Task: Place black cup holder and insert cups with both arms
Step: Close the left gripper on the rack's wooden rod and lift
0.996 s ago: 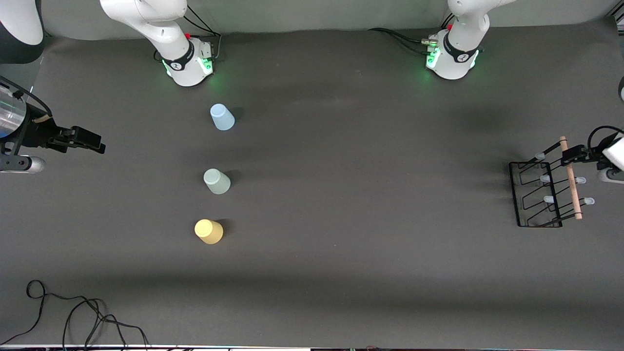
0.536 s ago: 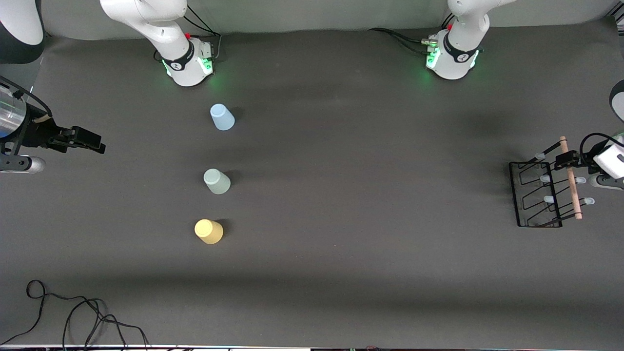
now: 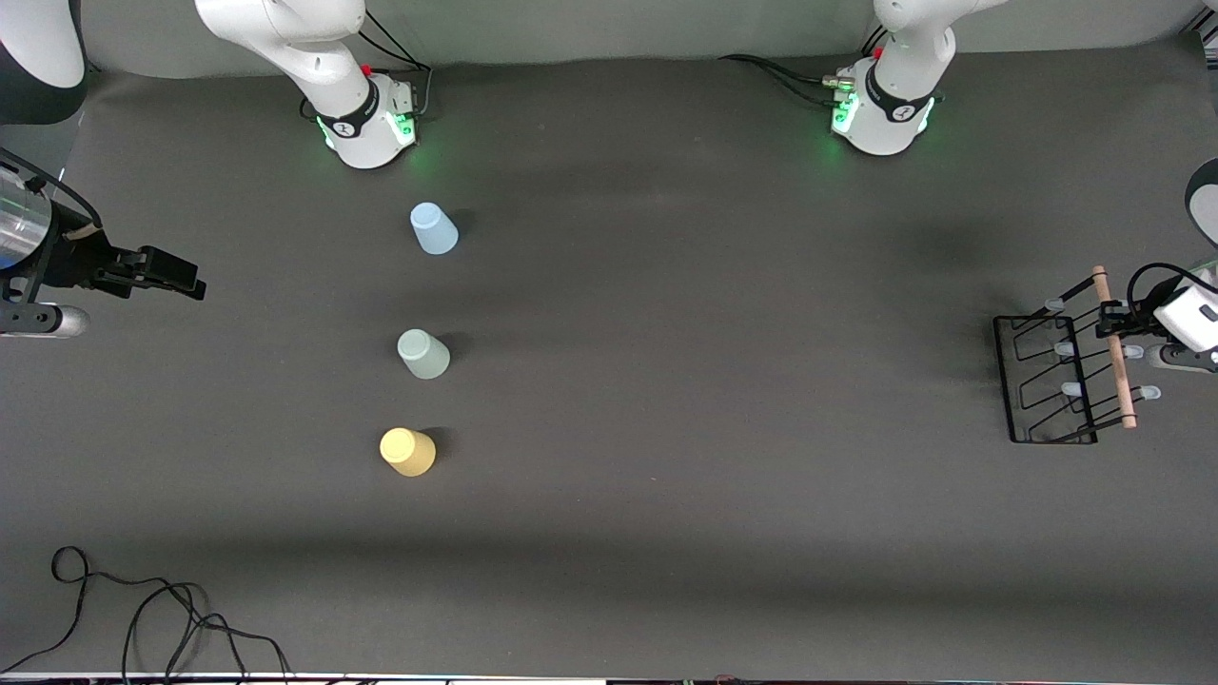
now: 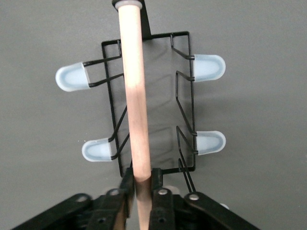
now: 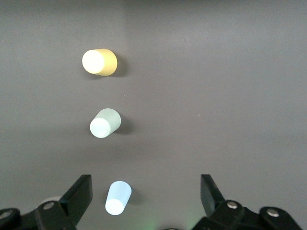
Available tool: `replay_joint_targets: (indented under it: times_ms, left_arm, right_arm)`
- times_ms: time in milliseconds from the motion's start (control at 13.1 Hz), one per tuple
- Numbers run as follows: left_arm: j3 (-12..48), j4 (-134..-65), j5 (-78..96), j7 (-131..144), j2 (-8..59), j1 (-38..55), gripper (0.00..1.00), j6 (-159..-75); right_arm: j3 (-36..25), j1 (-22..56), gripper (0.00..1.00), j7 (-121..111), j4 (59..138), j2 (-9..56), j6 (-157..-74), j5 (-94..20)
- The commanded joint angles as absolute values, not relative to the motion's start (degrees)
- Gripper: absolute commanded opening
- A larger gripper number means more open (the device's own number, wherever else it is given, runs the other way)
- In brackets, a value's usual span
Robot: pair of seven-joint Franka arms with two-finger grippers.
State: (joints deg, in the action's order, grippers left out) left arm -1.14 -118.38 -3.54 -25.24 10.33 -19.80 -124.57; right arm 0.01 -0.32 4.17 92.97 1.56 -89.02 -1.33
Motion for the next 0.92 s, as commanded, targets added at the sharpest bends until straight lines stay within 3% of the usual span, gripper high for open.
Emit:
replay_joint_targets:
  times_ms: [0,153,383,536,843]
  left_arm:
    - [-1.2,-118.0,-3.1,-22.6,8.2,-19.5,0.00,-123.7]
    - [-1.2,-113.8,-2.3,-21.1,6.7,-20.2,0.00,-118.9]
    - [-1.7,-99.2,-0.5,-20.2,7.2,-20.2,0.00,-100.3]
    - [-1.6,-91.4,-1.0,-20.6,7.3,-19.8,0.00,-93.2]
    - [2.5,-86.7,-0.1,-15.3,7.3,-15.3,0.00,-86.8]
  right_arm:
    - [-0.1,-0.3,1.00,3.2,94.2,0.2,-89.7,-2.1]
    - [-0.1,-0.3,1.00,3.2,94.3,0.1,-89.7,-2.1]
    - [-0.1,-0.3,1.00,3.2,94.2,0.1,-89.7,-2.1]
    - [-0.1,-0.3,1.00,3.2,94.3,0.1,-89.7,-2.1]
    - [-0.2,-0.3,1.00,3.2,94.3,0.1,-89.6,-2.1]
